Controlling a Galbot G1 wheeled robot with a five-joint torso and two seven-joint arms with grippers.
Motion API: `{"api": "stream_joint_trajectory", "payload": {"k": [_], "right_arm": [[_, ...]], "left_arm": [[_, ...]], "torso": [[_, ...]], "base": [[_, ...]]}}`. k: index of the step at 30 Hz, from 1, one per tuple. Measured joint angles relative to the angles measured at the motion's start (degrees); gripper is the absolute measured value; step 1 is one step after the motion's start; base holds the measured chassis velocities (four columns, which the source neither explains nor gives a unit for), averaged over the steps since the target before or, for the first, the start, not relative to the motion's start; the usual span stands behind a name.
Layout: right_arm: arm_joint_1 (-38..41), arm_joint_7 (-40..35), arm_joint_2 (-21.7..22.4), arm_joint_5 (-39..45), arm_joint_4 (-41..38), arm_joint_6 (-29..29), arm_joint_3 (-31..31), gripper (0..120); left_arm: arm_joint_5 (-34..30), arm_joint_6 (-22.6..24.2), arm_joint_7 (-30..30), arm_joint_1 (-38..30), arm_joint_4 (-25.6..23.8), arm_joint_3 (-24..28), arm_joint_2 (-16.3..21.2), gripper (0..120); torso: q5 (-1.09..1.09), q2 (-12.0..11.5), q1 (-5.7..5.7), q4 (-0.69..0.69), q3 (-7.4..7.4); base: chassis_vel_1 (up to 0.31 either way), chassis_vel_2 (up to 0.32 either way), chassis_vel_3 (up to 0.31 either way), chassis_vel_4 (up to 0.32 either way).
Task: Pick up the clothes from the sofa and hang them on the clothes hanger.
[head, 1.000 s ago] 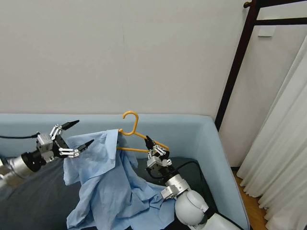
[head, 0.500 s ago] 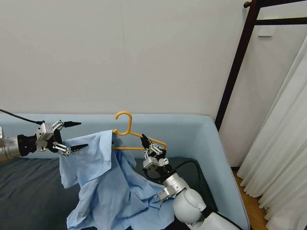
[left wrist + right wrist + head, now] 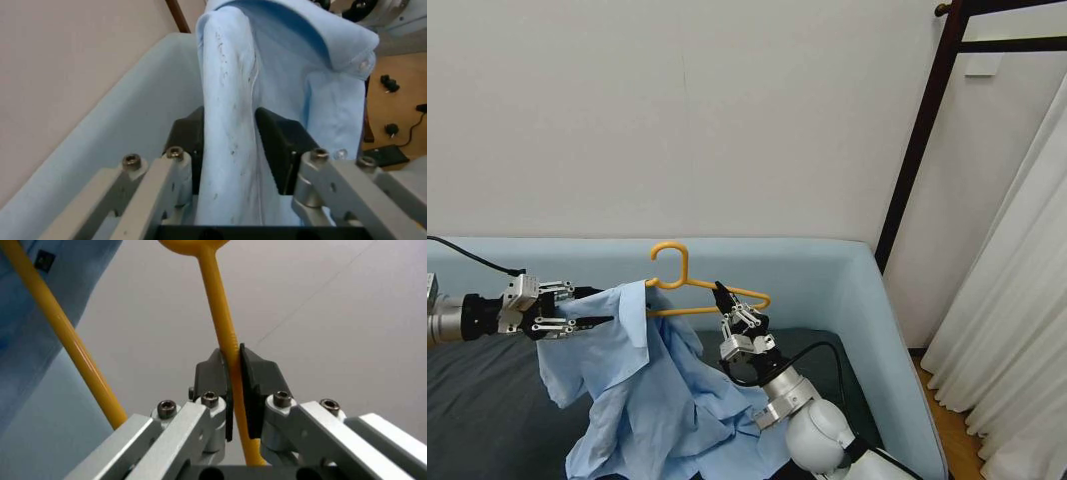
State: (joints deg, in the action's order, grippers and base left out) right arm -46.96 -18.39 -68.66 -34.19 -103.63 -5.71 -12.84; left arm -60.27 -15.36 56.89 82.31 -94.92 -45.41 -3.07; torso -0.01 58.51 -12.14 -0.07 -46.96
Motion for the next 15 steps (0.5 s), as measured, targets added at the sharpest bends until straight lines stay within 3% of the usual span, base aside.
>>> {"api": "stream_joint_trajectory", "payload": {"k": [6, 15], "right_arm": [[0.44, -0.13, -0.17, 2.57, -0.30, 0.57, -0.66, 4], [1.47, -0.45, -0.56, 4.01, -0.08, 1.00, -1.55, 4]], "left_arm": [[0.25, 0.11, 0.48, -0.14, -0.03, 0.34, -1.38, 7], [0.22, 0.05, 1.58, -0.26, 0.57, 0.48, -1.53, 7]], "torso": [[0.00, 0.00, 0.00, 0.01, 0.00], [0.00, 0.00, 0.00, 0.00, 0.00]], "base": [[0.000, 0.000, 0.000, 0.000], [0.000, 0.000, 0.000, 0.000]]}}
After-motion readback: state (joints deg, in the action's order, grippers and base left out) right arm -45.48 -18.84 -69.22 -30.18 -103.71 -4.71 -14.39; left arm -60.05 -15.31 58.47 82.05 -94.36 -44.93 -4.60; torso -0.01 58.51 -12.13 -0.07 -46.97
